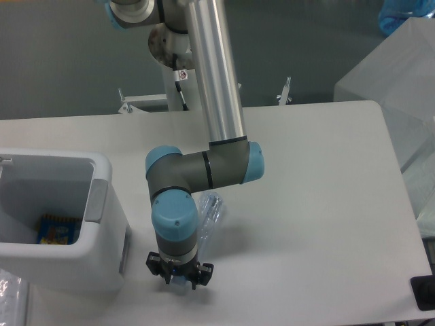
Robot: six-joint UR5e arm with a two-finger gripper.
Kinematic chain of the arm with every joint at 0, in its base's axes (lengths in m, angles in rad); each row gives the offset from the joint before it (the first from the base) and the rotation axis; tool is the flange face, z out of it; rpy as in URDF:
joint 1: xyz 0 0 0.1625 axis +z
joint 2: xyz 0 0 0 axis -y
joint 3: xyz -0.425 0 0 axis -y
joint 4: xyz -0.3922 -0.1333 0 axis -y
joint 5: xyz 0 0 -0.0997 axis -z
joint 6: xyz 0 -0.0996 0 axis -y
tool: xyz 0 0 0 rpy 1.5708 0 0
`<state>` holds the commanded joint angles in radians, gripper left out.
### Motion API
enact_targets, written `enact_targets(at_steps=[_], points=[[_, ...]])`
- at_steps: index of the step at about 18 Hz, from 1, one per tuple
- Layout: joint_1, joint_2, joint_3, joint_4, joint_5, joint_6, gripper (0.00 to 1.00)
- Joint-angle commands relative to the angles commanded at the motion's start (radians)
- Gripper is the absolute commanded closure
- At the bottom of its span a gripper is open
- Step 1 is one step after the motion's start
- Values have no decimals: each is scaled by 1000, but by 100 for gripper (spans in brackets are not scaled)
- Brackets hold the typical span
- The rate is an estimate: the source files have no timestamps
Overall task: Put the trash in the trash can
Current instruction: 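Lower the gripper over the bottle and close on it, then lift the bottle upright off the table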
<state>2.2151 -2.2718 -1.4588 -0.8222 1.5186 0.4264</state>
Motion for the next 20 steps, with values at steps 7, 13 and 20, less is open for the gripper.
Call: enact_targets(at_steps=[7, 13, 20], points=[[2, 5, 0, -2, -2, 0, 62], [8, 8, 2, -2, -3, 9, 70], [133, 109, 50, 5, -12, 51, 72]])
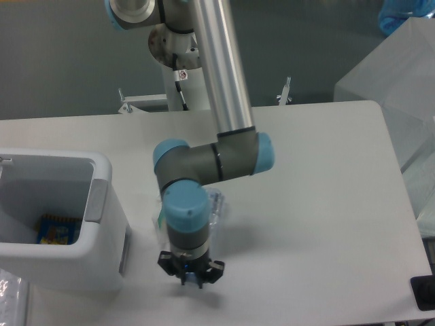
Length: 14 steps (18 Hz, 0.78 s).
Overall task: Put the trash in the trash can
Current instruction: 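Lift the bottle upright off the table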
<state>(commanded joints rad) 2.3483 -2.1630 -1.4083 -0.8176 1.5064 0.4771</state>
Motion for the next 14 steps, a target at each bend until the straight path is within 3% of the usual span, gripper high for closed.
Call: enact_targets(at_steps=[4, 8, 12, 14], points=[[72, 52, 83, 2, -5, -38, 71], [106, 58, 158, 17, -17, -150, 71], [112, 100, 190, 98, -17, -270, 71], [106, 113, 204, 107, -17, -311, 71]])
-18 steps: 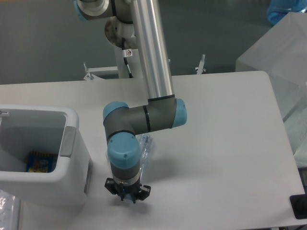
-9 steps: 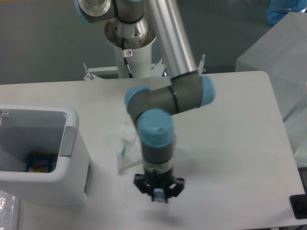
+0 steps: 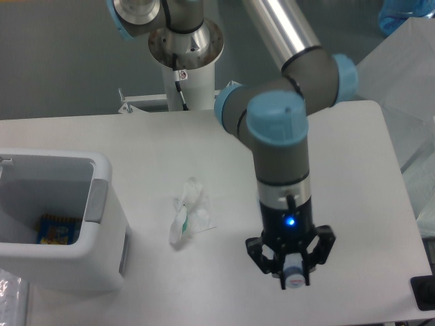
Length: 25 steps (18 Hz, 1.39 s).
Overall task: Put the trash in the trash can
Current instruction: 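Lift the bottle upright off the table, then carry the bottle over the white bin and lower it inside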
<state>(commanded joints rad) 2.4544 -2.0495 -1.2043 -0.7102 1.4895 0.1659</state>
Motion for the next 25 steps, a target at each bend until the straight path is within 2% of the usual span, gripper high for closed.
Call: enact_targets(at_steps=[5, 10, 20, 25], points=[[-23, 64, 14, 2, 0, -161, 71], [-100, 141, 0, 0, 0, -197, 71], [-224, 177, 58, 2, 0, -189, 71], [-255, 199, 75, 2, 0, -198, 71]])
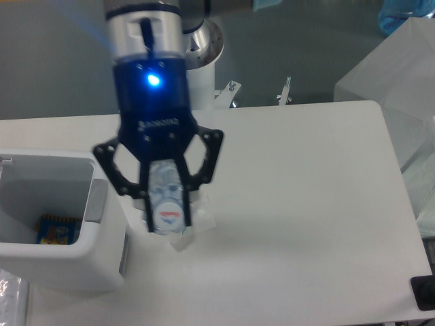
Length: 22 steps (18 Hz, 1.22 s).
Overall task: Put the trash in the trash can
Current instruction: 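Carry the bottle over the white bin and lower it inside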
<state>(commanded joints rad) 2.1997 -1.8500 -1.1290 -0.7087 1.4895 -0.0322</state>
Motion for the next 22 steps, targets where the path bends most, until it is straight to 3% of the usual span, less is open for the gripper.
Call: enact_targets(at_steps=[9, 15, 22], points=[[-121, -3, -11, -2, 0, -8, 71], [-210, -52, -12, -2, 0, -8, 71], [-232, -90, -17, -2, 0, -21, 71]])
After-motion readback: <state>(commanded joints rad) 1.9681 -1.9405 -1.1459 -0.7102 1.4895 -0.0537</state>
